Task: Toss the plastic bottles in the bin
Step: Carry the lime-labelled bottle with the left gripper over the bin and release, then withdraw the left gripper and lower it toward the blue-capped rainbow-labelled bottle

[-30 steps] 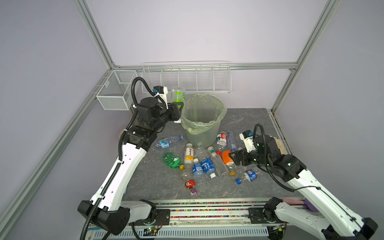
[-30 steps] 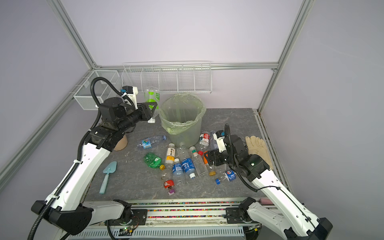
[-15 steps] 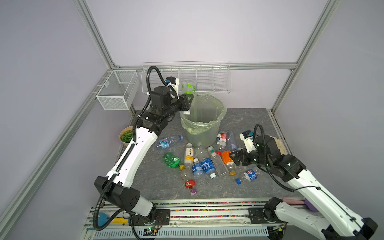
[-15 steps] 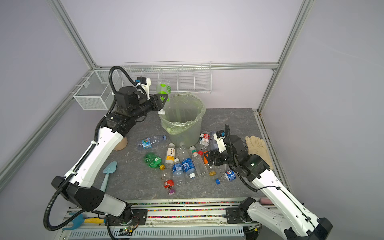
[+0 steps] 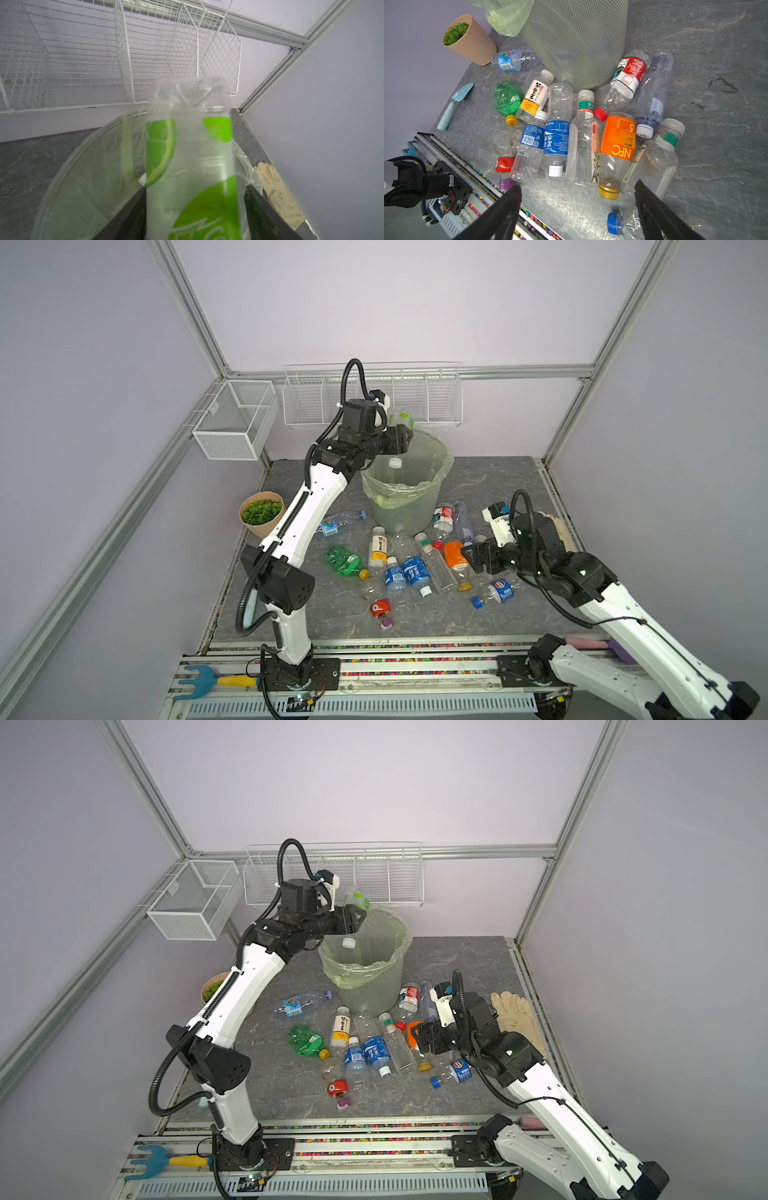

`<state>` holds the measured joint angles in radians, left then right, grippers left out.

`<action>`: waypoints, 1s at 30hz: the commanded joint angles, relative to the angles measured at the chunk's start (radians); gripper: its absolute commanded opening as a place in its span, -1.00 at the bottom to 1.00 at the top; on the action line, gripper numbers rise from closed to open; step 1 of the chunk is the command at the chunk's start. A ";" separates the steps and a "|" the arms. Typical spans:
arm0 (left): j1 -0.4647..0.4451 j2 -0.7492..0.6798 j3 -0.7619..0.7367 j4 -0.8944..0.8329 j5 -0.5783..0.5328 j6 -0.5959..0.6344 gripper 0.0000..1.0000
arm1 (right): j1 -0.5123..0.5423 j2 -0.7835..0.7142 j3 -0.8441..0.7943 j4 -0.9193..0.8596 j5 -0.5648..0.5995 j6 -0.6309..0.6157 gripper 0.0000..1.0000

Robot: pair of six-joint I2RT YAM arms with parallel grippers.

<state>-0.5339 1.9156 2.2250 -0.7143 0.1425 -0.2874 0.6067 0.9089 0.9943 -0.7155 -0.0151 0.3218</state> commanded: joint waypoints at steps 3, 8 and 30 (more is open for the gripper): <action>-0.049 -0.005 0.130 -0.214 -0.068 0.075 0.66 | 0.002 -0.014 -0.019 -0.011 0.012 0.005 0.77; -0.049 -0.098 0.022 -0.134 -0.080 0.065 0.73 | 0.001 -0.001 -0.016 0.001 -0.002 0.010 0.76; 0.241 -0.409 -0.605 0.137 -0.016 -0.152 0.73 | 0.001 0.011 -0.010 0.005 -0.001 0.000 0.76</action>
<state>-0.3557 1.5440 1.6909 -0.6373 0.0769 -0.3679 0.6064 0.9131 0.9936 -0.7166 -0.0158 0.3218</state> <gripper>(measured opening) 0.865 0.883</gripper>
